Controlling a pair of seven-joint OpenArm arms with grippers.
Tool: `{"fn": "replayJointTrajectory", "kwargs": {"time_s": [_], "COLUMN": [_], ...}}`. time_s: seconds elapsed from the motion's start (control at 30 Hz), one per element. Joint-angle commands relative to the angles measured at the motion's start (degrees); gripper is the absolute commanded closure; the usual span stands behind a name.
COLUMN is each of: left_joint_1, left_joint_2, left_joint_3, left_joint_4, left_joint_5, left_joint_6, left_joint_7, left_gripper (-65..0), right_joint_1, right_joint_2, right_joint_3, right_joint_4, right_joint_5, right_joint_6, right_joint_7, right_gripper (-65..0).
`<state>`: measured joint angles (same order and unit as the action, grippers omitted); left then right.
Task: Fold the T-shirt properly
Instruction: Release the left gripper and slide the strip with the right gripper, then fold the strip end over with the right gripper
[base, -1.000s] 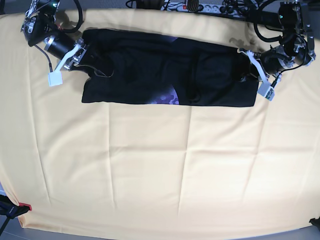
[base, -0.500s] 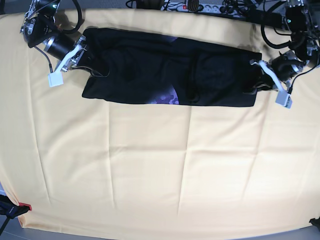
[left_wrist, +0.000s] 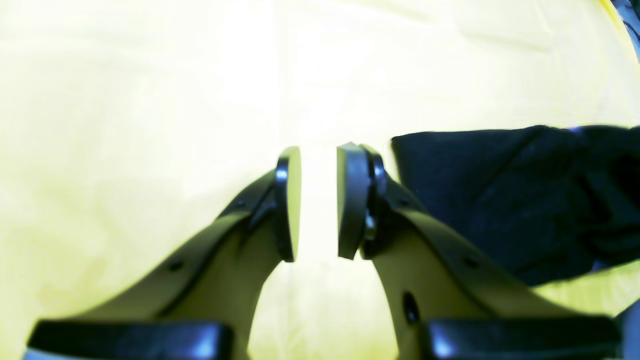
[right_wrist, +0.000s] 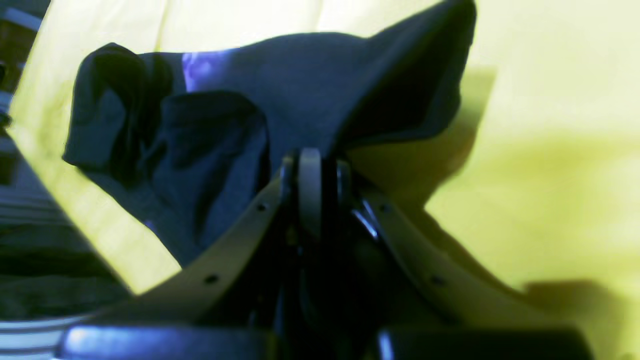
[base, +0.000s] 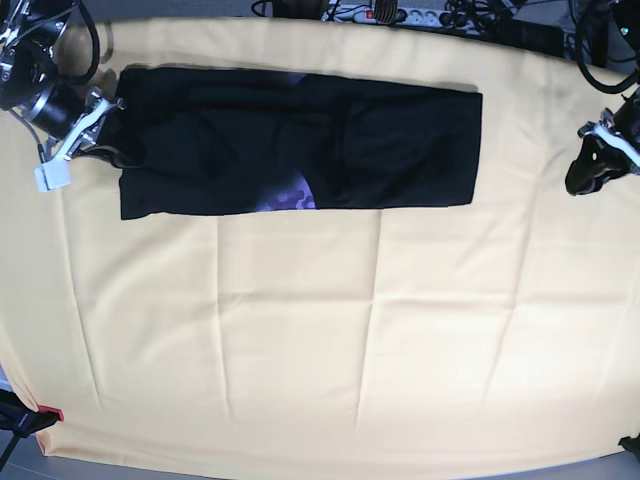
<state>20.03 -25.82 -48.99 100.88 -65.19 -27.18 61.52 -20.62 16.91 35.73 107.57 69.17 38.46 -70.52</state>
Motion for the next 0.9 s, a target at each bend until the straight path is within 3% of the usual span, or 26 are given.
{"fn": "replayJointTrajectory", "kwargs": {"time_s": [0.0,0.13,0.3,0.43,0.6,0.77,0.87], "left_joint_1": [0.33,0.61,0.63,0.63,0.63,1.09,1.07], "left_joint_2": [-1.14,-1.14,-0.96,-0.81,-0.63,0.33,0.44], "left_joint_3": [-0.55,-0.55,-0.52,-0.52,-0.52,-0.52,-0.52], "left_joint_4": [0.87,0.87,0.87,0.87,0.87,0.87,0.87], "left_joint_5": [-1.33,-1.36,-1.36,-1.4,-1.55,-1.55,-1.97], "left_joint_6": [-0.15,-0.15,-0.15,-0.15,-0.15,-0.15,-0.17], "left_joint_7": [-1.09,-1.09,-1.09,-1.09,-1.09,-1.05,-1.11], "left_gripper": [-14.7,-14.7,-14.7,-14.7,-14.7,-14.7,-14.7], "right_joint_1": [0.31,0.26,-1.97,-4.2,-5.7,-4.17,-2.34], "right_joint_2": [1.84,4.0,3.04,-2.84,-12.04,-19.43,-21.38], "right_joint_3": [1.38,3.45,3.58,3.39,-2.27,-15.98,-24.37], "right_joint_4": [2.43,10.14,21.62,27.43,27.43,27.43,27.43], "right_joint_5": [-0.72,-6.91,-9.03,-1.7,5.77,2.23,-3.78], "right_joint_6": [-0.59,-3.56,-6.45,-7.15,-3.34,0.83,1.54], "right_joint_7": [2.03,4.37,6.71,6.86,6.4,6.54,8.41], "right_gripper": [0.0,0.0,0.0,0.0,0.0,0.0,0.0]}}
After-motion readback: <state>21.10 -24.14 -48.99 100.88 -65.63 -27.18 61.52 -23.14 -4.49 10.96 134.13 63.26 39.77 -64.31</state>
